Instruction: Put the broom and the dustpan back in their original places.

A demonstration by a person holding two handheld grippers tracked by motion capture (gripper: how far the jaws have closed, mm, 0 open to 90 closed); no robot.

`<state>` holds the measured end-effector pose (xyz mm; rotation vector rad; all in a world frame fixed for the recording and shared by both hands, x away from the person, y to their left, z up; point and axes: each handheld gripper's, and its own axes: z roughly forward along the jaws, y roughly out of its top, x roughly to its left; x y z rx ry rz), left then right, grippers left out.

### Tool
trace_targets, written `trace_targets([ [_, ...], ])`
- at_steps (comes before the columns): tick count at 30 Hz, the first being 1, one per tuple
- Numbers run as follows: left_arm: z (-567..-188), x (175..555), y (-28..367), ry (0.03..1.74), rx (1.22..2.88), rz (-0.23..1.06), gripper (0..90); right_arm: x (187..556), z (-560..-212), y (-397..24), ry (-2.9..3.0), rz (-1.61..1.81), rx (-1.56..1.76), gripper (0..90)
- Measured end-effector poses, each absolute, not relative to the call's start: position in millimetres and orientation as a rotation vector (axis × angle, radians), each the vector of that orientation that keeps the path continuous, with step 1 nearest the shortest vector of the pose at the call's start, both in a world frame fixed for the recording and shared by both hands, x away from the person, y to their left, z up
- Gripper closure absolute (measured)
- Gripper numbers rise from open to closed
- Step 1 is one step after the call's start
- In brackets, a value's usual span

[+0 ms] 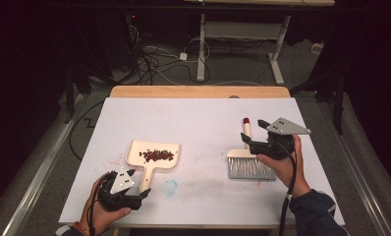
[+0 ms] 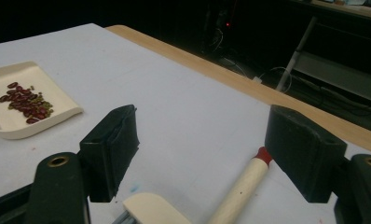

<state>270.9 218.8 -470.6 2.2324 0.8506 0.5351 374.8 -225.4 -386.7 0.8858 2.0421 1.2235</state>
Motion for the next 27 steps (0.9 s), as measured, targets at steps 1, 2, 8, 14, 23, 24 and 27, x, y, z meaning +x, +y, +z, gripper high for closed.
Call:
trace_targets([
  [1, -471, 271, 219, 0.85, 2.233, 0.536, 20.1, 373, -387, -225, 2.048, 1.215, 0.875, 25.8],
  [2, -471, 271, 219, 0.851, 2.233, 0.535, 20.1, 371, -387, -225, 2.051, 1.211, 0.863, 25.9],
  [8, -471, 271, 219, 0.856, 2.239, 0.548, 20.1, 357, -387, -227, 2.049, 1.244, 0.84, 26.1],
  [14, -471, 271, 219, 0.855, 2.242, 0.554, 20.1, 342, -393, -232, 2.054, 1.253, 0.801, 25.8],
  [23, -472, 271, 217, 0.855, 2.255, 0.563, 20.1, 327, -410, -245, 2.038, 1.258, 0.78, 26.8],
  [24, -472, 271, 217, 0.853, 2.255, 0.566, 20.1, 326, -411, -247, 2.027, 1.258, 0.776, 27.0],
  [27, -471, 271, 217, 0.855, 2.246, 0.582, 20.1, 322, -413, -251, 2.014, 1.252, 0.773, 27.0],
])
